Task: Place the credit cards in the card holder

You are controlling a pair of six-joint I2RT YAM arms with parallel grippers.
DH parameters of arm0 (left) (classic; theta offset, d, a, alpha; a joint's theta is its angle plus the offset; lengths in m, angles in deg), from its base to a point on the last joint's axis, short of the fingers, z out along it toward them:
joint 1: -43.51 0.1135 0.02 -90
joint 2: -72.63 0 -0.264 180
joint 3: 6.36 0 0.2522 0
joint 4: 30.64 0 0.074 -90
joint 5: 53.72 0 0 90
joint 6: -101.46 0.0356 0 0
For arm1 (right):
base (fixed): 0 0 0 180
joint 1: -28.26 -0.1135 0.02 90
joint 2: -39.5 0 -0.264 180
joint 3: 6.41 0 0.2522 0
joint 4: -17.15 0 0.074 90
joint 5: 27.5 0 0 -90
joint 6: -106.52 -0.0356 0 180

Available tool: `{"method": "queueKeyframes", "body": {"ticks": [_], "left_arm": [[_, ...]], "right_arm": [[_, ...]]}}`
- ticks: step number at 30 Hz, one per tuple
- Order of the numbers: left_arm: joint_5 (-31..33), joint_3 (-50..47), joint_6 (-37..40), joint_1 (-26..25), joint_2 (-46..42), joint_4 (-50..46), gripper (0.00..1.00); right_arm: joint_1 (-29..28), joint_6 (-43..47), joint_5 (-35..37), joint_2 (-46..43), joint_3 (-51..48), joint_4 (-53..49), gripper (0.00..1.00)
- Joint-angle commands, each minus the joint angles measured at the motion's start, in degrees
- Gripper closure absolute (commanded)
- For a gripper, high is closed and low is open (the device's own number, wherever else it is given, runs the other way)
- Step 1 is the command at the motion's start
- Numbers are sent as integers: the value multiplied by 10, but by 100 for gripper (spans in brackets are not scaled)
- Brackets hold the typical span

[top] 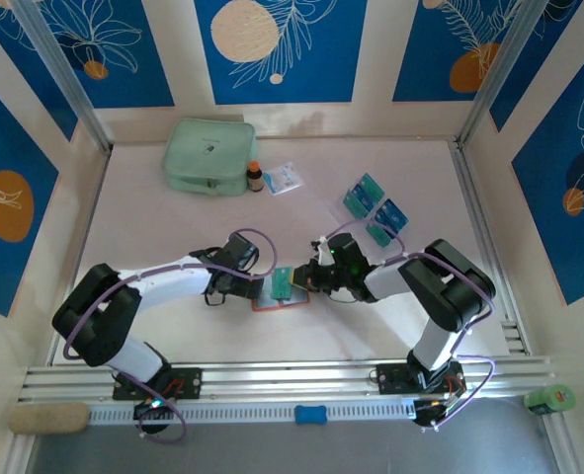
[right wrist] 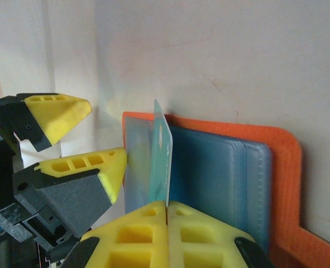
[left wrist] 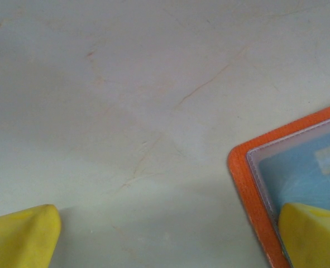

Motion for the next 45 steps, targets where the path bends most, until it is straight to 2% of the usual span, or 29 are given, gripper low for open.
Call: {"method": "queueKeyframes", "body": {"ticks": [1, 22, 38, 43, 45], "left_arm": [[21, -7, -1, -3, 17, -24, 0], [18, -5, 3, -3, 29, -19, 0], [16, -7, 3, -3, 33, -12, 0], [14, -7, 2, -2, 30, -11, 0], [11, -5, 0, -1, 27, -14, 0]], "right_arm": [[-5, 15, -23, 9, 12, -22, 100], [-5, 21, -55, 12, 26, -99, 100], [-2, 48, -94, 71, 112, -214, 100], [-4, 78, -98, 57, 139, -273, 73], [-3, 95, -82, 34, 144, -306, 68]]}}
